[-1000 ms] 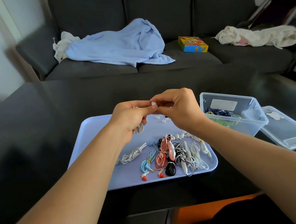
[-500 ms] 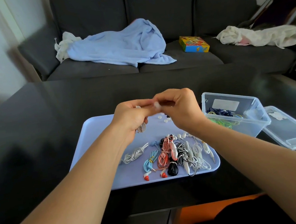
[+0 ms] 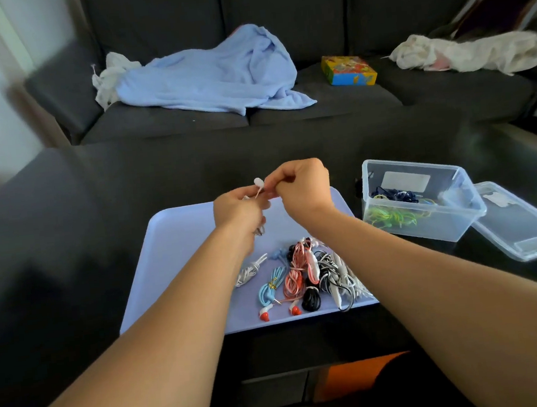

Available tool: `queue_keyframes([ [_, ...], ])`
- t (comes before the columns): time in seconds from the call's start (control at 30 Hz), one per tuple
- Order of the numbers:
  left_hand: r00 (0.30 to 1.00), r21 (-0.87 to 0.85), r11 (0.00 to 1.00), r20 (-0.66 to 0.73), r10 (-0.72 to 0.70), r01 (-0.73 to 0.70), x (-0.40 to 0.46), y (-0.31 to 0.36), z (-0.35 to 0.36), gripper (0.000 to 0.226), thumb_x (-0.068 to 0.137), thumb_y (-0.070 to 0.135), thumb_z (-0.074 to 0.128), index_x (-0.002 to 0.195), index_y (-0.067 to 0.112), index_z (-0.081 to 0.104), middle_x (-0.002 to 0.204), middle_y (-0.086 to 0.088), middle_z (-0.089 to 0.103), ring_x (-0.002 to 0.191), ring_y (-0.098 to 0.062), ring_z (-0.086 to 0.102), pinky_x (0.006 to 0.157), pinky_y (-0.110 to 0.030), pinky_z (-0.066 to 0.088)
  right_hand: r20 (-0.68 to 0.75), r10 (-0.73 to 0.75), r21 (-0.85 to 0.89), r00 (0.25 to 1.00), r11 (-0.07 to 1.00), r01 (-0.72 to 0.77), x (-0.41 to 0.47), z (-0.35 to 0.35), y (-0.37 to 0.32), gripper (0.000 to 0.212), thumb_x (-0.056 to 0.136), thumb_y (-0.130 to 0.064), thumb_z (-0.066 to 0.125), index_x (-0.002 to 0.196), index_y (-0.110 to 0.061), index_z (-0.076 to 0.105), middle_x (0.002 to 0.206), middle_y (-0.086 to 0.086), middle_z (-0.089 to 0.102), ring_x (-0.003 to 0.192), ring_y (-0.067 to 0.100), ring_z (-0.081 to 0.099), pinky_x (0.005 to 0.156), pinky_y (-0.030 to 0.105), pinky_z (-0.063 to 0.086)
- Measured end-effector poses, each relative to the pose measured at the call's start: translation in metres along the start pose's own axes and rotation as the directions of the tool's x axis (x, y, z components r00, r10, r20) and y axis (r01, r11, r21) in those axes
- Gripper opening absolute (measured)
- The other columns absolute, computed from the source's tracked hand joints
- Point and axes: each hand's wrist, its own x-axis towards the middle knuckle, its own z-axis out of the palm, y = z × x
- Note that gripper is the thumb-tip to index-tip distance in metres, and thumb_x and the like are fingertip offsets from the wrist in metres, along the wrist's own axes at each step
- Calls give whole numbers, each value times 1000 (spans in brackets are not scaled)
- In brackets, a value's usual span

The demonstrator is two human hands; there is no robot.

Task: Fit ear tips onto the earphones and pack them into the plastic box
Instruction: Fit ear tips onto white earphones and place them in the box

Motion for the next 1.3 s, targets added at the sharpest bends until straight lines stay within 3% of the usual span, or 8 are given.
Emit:
queue_keyframes([
  [0.17,999,42,999,26,30,-31,-7,4,-4,17,86,10,75,102,16,76,74,-3,65,51,-15,44,38,-18,36,9,72,46,997,996,-73,2,-11,8,33,85,11,59,74,-16,75,73,1,72,66,11,70,63,22,57],
  [0.33,996,127,989,44,73,-78,-12,8,-6,15,86,25,76,100,20,78,70,-5,61,55,-14,48,43,-21,38,197,146,274,969,941,-198,-1,-17,14,27,92,9,56,106,-5,74,92,10,75,82,21,74,73,24,60],
  [0.47,978,147,968,84,193,-204,-13,5,-6,23,85,38,77,99,19,77,66,0,64,54,-14,50,48,-25,41,250,189,393,950,877,-277,-3,-24,14,13,95,-10,67,103,-7,76,91,10,77,84,21,75,74,26,60],
  [0.67,795,308,736,146,589,-602,-8,0,-11,9,87,26,77,93,22,81,81,10,76,76,-1,68,66,-18,51,458,291,544,840,655,-524,-3,-27,17,19,89,-18,74,101,-4,75,85,6,71,79,15,65,74,23,57],
  [0.77,698,368,613,170,695,-699,-6,0,-12,9,85,22,78,93,20,81,81,5,72,76,-7,66,66,-16,49,613,297,585,732,453,-673,-1,-31,15,26,84,-22,75,101,-3,71,95,8,70,88,16,67,75,21,58],
  [0.87,624,355,544,169,763,-761,-5,1,-10,7,84,19,78,90,17,81,78,0,68,72,-11,62,62,-20,47,646,275,631,712,332,-701,2,-29,14,33,75,-21,75,100,0,69,111,14,61,92,17,65,69,19,58],
  [1.1,580,365,494,179,795,-789,-5,4,-12,4,81,11,77,84,13,80,74,5,65,65,-7,59,61,-18,44,571,277,656,773,412,-632,3,-25,9,16,94,-14,65,92,1,70,90,12,68,81,16,68,66,16,56],
  [1.3,545,361,454,207,813,-815,-6,8,-15,5,83,18,77,82,14,78,71,11,59,63,-6,58,59,-21,45,582,235,680,779,384,-624,-2,-25,8,22,86,-18,69,96,1,70,95,13,72,88,16,69,71,17,57],
])
